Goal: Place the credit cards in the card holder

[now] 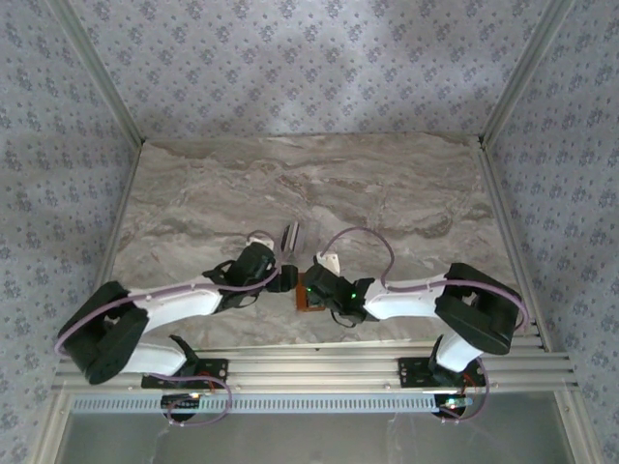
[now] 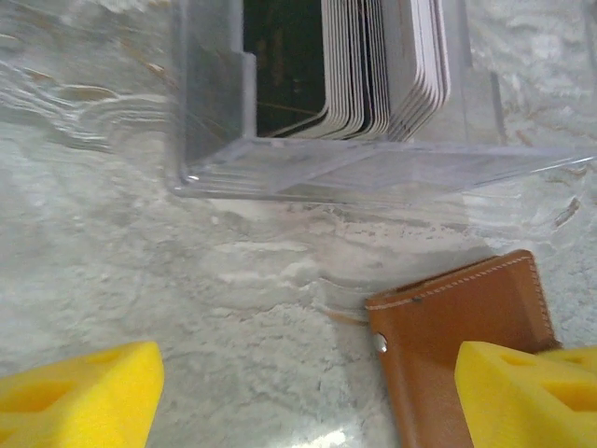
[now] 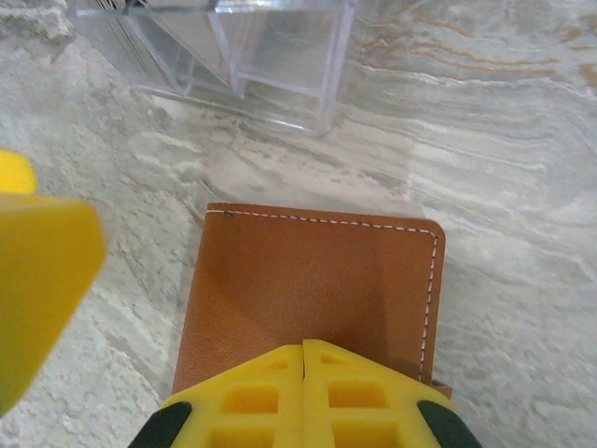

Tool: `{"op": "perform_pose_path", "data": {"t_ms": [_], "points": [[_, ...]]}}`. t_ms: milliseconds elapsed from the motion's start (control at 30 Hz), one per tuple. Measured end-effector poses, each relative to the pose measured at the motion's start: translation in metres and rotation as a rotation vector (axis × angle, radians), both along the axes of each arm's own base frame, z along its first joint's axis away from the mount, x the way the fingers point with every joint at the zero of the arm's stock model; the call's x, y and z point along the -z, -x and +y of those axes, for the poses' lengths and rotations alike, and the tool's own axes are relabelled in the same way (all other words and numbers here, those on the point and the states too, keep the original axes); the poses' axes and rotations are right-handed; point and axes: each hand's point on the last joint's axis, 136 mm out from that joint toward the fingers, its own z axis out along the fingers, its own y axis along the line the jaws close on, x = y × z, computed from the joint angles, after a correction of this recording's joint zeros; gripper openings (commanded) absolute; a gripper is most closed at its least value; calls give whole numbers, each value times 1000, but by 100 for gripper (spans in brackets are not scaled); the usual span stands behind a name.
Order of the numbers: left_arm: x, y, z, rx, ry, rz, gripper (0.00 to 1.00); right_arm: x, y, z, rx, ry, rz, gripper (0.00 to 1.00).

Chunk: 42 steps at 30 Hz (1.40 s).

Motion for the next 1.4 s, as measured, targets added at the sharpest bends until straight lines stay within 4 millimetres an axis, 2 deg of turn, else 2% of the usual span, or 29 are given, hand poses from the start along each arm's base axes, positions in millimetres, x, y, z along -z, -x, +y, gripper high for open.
{"op": "perform_pose_path", "data": {"t_ms": [233,400,467,533,800,867,1033,1233,1400], "points": [[-30,5,11,-18,25,-50,86,-3,-18,18,-15,-62,21,4],[-37,9,19,-29,20,-60,87,-10,-19,21,-36,-83,22,14],[-35,10,21,-31,11,-55,88,-11,-18,20,-46,-75,23,22],[-33,11,23,-34,-1,-48,88,-12,-15,15,-56,-54,30,35],[-30,15,27,-34,-21,-31,92,-19,-2,-5,-95,13,62,70],[-33,16,29,-31,-26,-34,100,-20,0,-10,-105,35,66,78],[-50,13,30,-41,-16,-59,100,-28,6,-22,-125,78,76,98],[-75,8,34,-63,-28,-95,100,-61,2,-30,-121,45,35,100],[-92,3,43,-96,-75,-115,100,-94,-6,-50,-79,8,-22,100]]}}
